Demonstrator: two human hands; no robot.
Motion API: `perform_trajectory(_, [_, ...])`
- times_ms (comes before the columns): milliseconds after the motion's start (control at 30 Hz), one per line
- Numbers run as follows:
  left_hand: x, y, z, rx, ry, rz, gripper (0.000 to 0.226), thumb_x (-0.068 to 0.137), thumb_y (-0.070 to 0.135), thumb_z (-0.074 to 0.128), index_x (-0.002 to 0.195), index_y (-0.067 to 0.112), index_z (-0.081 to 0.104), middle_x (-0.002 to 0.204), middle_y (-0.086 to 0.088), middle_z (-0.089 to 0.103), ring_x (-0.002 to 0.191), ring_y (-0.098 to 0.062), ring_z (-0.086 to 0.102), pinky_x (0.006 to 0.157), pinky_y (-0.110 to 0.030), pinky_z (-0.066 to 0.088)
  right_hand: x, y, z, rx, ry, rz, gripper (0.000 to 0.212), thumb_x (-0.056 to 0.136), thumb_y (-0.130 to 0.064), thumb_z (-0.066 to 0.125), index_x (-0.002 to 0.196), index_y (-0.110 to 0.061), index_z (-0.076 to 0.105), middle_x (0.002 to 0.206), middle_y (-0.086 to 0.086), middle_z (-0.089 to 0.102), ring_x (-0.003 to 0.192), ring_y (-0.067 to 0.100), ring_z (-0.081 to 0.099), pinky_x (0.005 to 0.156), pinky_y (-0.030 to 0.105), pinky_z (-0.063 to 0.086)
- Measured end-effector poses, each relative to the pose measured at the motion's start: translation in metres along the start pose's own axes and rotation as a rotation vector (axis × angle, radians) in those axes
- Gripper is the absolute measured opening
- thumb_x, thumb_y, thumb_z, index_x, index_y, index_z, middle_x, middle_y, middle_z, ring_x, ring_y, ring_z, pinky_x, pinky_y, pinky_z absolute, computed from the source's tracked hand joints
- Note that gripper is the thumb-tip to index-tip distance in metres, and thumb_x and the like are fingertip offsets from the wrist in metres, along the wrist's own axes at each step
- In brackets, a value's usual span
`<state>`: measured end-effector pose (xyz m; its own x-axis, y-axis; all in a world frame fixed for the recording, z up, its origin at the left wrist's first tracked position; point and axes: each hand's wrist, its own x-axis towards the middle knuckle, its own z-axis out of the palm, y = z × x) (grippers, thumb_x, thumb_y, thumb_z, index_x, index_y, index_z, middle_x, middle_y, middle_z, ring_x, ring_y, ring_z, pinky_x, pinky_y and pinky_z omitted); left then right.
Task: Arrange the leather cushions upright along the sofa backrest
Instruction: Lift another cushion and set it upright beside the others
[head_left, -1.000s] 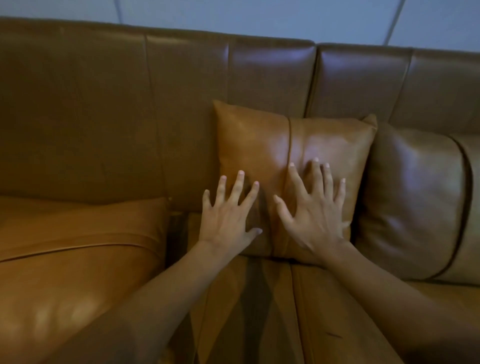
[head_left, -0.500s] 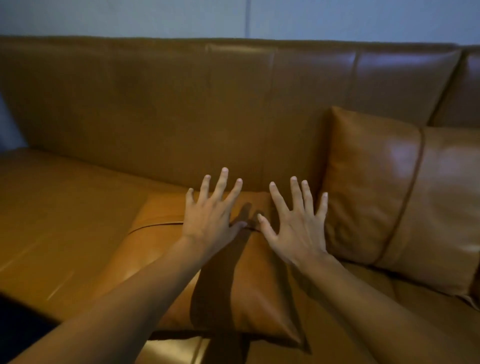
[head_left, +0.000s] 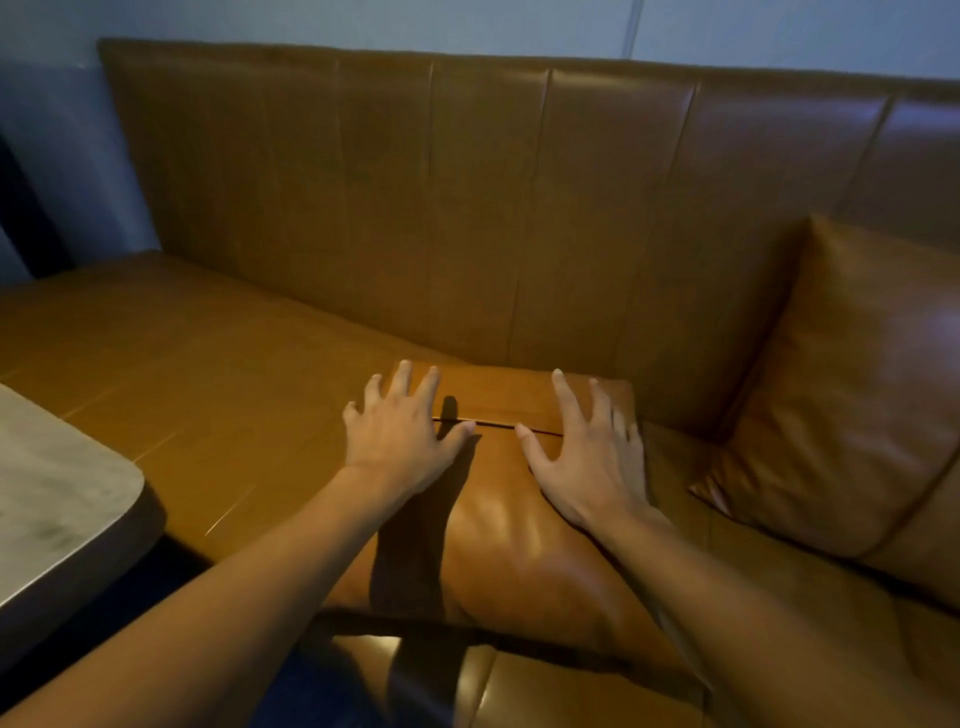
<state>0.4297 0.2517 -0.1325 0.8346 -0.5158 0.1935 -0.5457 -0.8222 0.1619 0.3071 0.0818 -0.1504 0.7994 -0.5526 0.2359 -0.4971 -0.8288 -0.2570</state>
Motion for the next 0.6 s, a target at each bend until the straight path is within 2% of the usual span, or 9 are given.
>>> perform_trajectory(133, [0.002, -0.006, 0.006, -0.024, -0.178, -0.168, 0.086, 0.08, 0.081, 0.029, 0.15, 0.031, 0.027, 0.146, -0.014, 0.042, 0.132, -0.048, 0.034, 0.103, -0.066, 0.031, 0.008, 0.014, 0.007, 0.125, -0.156, 0.234, 0.086, 0.084, -0.085, 0.021, 0.156, -0.04, 0.005, 0.161, 0.014, 0.023, 0.145, 0.041, 0.027, 0.111, 0.063, 0.032])
perform_trajectory(200, [0.003, -0.01, 0.011, -0.091, -0.26, -0.257, 0.092, 0.077, 0.085, 0.024, 0.15, 0.03, 0.027, 0.146, -0.019, 0.039, 0.128, -0.051, 0.039, 0.101, -0.066, 0.035, 0.013, 0.021, 0.01, 0.187, -0.234, 0.385, 0.09, 0.082, -0.088, 0.02, 0.157, -0.04, 0.003, 0.162, 0.015, 0.021, 0.142, 0.045, 0.03, 0.108, 0.059, 0.036])
perform_trajectory(300, [0.005, -0.017, 0.019, -0.262, -0.338, -0.36, 0.108, 0.067, 0.095, 0.021, 0.155, 0.033, 0.01, 0.151, -0.025, 0.031, 0.128, -0.052, 0.039, 0.101, -0.062, 0.038, 0.019, 0.033, 0.012, 0.316, -0.294, 0.583, 0.102, 0.077, -0.093, 0.024, 0.159, -0.036, -0.001, 0.161, 0.019, 0.028, 0.138, 0.044, 0.04, 0.108, 0.052, 0.038])
perform_trajectory(433, [0.006, -0.024, 0.022, -0.353, -0.364, -0.405, 0.121, 0.057, 0.101, 0.021, 0.156, 0.033, 0.004, 0.151, -0.021, 0.037, 0.128, -0.047, 0.043, 0.101, -0.055, 0.041, 0.025, 0.04, 0.009, 0.538, -0.361, 0.776, 0.125, 0.065, -0.096, 0.044, 0.159, -0.028, -0.003, 0.16, 0.014, 0.031, 0.138, 0.043, 0.04, 0.108, 0.052, 0.04])
perform_trajectory(533, [0.002, -0.023, 0.026, -0.366, -0.325, -0.407, 0.125, 0.05, 0.104, 0.018, 0.155, 0.036, 0.005, 0.148, -0.021, 0.041, 0.125, -0.048, 0.045, 0.099, -0.055, 0.042, 0.029, 0.045, 0.003, 0.718, -0.431, 0.862, 0.14, 0.055, -0.09, 0.067, 0.159, -0.029, -0.005, 0.161, 0.013, 0.027, 0.138, 0.044, 0.038, 0.107, 0.059, 0.037])
perform_trajectory(600, [-0.001, -0.022, 0.029, -0.368, -0.294, -0.417, 0.126, 0.047, 0.105, 0.016, 0.154, 0.039, 0.006, 0.147, -0.022, 0.041, 0.125, -0.049, 0.044, 0.1, -0.057, 0.041, 0.033, 0.048, -0.001, 0.771, -0.457, 0.87, 0.144, 0.051, -0.083, 0.077, 0.158, -0.026, 0.0, 0.16, 0.014, 0.029, 0.138, 0.044, 0.039, 0.107, 0.062, 0.036])
